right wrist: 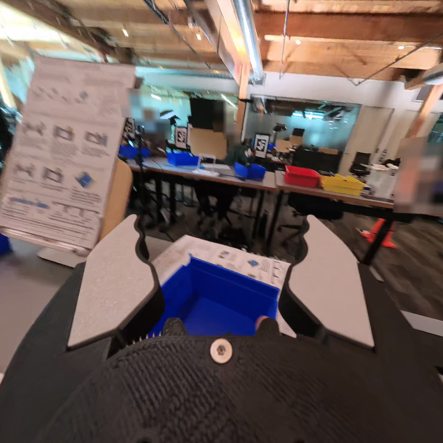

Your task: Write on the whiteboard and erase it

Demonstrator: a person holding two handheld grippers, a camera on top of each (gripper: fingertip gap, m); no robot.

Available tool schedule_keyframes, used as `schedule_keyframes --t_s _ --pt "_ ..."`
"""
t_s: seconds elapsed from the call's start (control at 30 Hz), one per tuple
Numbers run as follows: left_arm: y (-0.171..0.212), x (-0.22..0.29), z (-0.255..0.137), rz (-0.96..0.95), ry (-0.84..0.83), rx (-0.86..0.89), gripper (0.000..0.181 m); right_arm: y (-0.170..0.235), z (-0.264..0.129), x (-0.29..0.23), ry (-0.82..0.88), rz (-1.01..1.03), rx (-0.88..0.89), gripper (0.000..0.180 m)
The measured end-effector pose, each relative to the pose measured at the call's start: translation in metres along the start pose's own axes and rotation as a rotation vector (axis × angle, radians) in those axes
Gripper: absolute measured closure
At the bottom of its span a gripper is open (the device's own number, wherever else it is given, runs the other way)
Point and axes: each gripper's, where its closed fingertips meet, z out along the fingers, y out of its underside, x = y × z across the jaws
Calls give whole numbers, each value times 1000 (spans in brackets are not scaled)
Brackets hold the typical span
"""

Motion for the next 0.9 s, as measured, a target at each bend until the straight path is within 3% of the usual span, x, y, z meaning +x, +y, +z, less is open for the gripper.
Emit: schedule_keyframes --t_s 0.1,0.23,0.33,0.4,0.5,0.57,0.67,0.7,0.73,0.83,0.9 --pt "-22 11 -36 1 -36 150 81 -11 -2 -30 -77 46 90 59" --pt "-49 49 -90 87 -37 437 86 -14 -7 -93 -285 52 145 86" --pt "-68 78 -137 139 -84 751 86 -11 -8 -131 -356 94 167 88" --pt "-68 100 -157 171 -95 864 86 -4 -8 -158 -396 89 156 81" --pt "-50 142 -157 205 31 809 82 10 -5 -192 -371 41 128 48" --pt "-42 158 -156 140 59 776 78 8 -10 -218 -375 -38 174 52" --pt "-27 193 -159 120 206 740 71 4 -12 -238 -254 -106 217 40" --pt "-22 202 -159 114 237 720 82 6 -10 -242 -211 -129 208 43" --pt "-18 209 -157 115 253 708 80 8 -9 -249 -196 -155 198 43" --pt "-12 224 -152 120 233 706 74 13 -10 -294 -384 -98 214 36" --pt "-16 226 -154 106 146 760 69 9 -17 -323 -557 -6 277 48"
